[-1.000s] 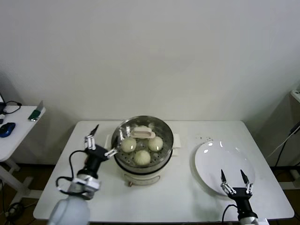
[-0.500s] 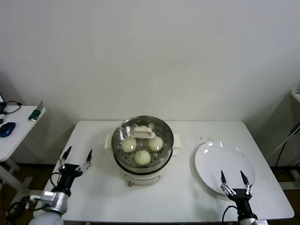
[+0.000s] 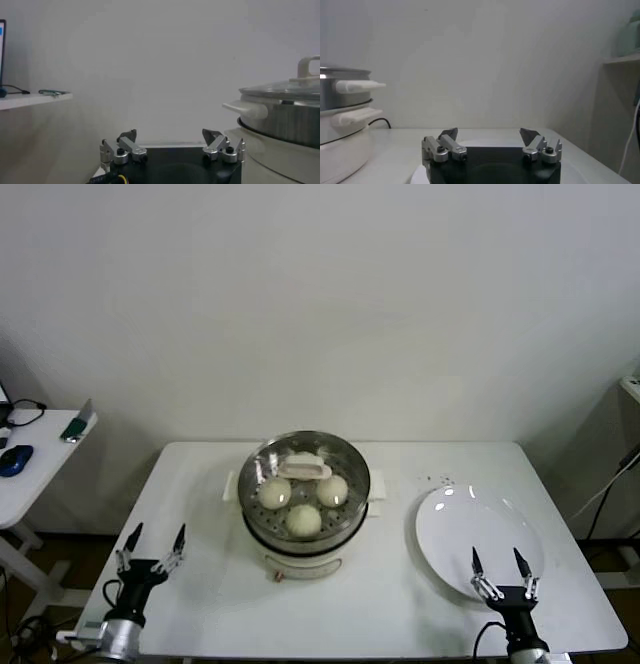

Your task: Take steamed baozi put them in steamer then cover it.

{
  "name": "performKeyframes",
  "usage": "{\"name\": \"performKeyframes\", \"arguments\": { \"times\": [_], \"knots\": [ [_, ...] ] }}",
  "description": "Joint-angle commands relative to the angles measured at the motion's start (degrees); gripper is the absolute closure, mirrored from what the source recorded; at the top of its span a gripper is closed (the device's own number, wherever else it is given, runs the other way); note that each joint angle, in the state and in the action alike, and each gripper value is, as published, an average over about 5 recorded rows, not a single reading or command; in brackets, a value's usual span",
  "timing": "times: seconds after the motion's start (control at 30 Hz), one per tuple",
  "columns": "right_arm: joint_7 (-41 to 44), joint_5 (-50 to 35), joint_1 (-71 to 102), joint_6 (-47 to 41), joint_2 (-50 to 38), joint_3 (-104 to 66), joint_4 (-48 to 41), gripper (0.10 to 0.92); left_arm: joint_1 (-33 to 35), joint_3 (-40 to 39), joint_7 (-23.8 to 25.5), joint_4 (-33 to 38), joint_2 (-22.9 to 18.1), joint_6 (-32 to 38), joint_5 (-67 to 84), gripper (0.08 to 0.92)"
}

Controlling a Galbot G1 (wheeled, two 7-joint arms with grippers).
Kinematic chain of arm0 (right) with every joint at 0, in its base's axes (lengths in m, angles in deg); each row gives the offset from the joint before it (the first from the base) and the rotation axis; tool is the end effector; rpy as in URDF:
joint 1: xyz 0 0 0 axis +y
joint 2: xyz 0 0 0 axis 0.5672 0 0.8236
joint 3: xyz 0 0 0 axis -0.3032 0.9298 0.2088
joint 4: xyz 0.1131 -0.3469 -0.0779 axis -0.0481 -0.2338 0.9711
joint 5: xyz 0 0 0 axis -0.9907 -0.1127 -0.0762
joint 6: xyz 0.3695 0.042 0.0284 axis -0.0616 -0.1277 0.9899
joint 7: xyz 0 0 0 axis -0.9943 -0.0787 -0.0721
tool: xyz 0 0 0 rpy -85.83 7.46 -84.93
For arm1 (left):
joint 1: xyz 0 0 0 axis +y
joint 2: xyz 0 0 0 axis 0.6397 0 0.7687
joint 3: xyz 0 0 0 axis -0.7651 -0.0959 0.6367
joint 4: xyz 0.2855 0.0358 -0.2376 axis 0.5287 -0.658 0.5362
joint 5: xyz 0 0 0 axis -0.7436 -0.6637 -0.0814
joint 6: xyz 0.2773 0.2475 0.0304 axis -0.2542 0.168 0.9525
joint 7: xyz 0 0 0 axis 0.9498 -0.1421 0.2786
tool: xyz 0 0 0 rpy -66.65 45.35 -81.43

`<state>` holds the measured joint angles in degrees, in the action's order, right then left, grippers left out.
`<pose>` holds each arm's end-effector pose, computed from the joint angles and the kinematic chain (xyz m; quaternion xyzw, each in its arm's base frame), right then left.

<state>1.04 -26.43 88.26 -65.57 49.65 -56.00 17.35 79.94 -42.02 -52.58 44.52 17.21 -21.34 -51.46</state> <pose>0.1476 -0.1384 -0.4510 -0.0208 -0.9996 0.0025 0.0171 0.1820 0.1605 -0.4193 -0.0027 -0.9999 -0.0097 0.0071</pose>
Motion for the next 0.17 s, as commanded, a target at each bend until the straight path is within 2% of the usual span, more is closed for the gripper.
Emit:
{"name": "performKeyframes", "arguments": {
  "times": [0.03,0.17],
  "knots": [
    [-0.1,-0.2,0.0,0.1,0.0,-0.1,0.0,0.203,0.7,0.2,0.4,-2.3,0.0,2.4,2.2,0.177],
    [-0.2,-0.2,0.0,0.1,0.0,-0.1,0.0,0.203,0.8,0.0,0.4,-2.3,0.0,2.3,2.2,0.177]
  ]
}}
